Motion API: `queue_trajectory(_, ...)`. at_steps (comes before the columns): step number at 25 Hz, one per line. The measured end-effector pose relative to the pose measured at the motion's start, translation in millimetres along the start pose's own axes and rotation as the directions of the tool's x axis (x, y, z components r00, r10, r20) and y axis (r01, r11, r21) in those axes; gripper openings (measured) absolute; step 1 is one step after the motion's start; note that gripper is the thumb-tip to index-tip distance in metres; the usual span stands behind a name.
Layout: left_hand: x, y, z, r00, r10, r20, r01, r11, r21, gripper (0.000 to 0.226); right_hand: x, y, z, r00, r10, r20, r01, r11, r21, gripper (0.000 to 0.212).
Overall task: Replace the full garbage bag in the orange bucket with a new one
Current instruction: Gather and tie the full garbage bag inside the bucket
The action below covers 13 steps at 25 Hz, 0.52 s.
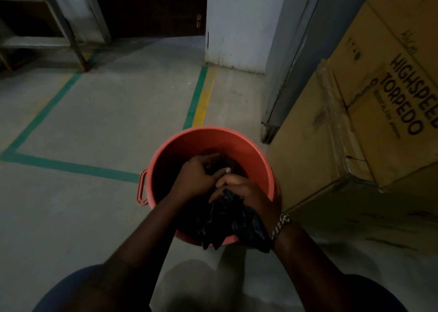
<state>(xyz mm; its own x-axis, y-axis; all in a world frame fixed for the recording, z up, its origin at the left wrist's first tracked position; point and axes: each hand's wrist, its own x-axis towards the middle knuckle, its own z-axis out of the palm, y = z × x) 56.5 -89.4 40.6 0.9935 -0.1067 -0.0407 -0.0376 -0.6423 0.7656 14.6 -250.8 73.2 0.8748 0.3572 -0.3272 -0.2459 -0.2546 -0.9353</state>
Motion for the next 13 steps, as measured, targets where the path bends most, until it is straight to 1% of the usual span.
queue_trajectory(1,0.4,0.6,0.9,0.998,-0.025,0.051,0.025,1.000,0.014,0.042,-1.2,-1.2,-0.3,1.000,0.015,0.002,-0.015,1.000,0.010,0.016)
queue_trajectory(2,1.9,1.2,-1.0,0.994,-0.048,0.100,0.039,0.995,0.091,0.036,-0.3,2.0,-1.6,0.999,0.035,-0.006,-0.035,0.999,0.015,0.019)
queue_trajectory(3,4.2,0.8,-3.5,0.989,-0.058,0.133,0.028,0.976,0.217,0.032,0.1,4.3,-1.9,0.998,0.054,-0.010,-0.054,0.999,-0.001,0.021)
queue_trajectory(4,4.8,1.4,-6.3,0.987,-0.069,0.147,0.020,0.950,0.311,0.031,0.7,8.9,-2.7,0.999,0.046,-0.016,-0.046,0.999,-0.026,0.021)
queue_trajectory(5,5.4,-0.5,-7.2,0.988,-0.078,0.132,0.030,0.941,0.336,0.031,3.2,16.3,-4.4,0.999,0.019,-0.029,-0.021,0.998,-0.067,0.020)
queue_trajectory(6,3.3,0.7,-8.9,0.990,-0.097,0.105,0.057,0.944,0.326,0.032,2.0,18.1,-6.3,0.998,-0.039,-0.057,0.031,0.990,-0.137,0.021)
queue_trajectory(8,2.0,-1.0,-12.9,0.995,-0.102,0.015,0.096,0.969,0.227,0.034,-1.1,20.0,-7.5,0.982,-0.144,-0.118,0.123,0.978,-0.171,0.022)
queue_trajectory(9,3.2,-4.3,-15.8,0.997,-0.073,-0.027,0.076,0.985,0.157,0.032,0.3,20.0,-8.8,0.971,-0.190,-0.141,0.169,0.974,-0.150,0.019)
queue_trajectory(10,5.1,-5.5,-19.4,0.998,-0.052,-0.045,0.056,0.993,0.100,0.030,3.0,19.9,-11.8,0.956,-0.258,-0.142,0.229,0.954,-0.194,0.013)
queue_trajectory(11,7.1,-6.1,-22.7,0.998,-0.028,-0.050,0.028,1.000,-0.003,0.027,6.1,10.6,-9.4,0.951,-0.265,-0.159,0.241,0.958,-0.156,0.008)
queue_trajectory(12,7.1,-6.0,-24.4,0.999,-0.030,-0.025,0.027,0.990,-0.139,0.024,10.1,3.9,-8.6,0.941,-0.274,-0.196,0.243,0.955,-0.171,0.010)
queue_trajectory(13,4.8,-5.1,-25.1,1.000,-0.015,0.009,0.017,0.964,-0.267,0.021,14.7,-3.0,-6.4,0.949,-0.202,-0.242,0.169,0.974,-0.150,0.017)
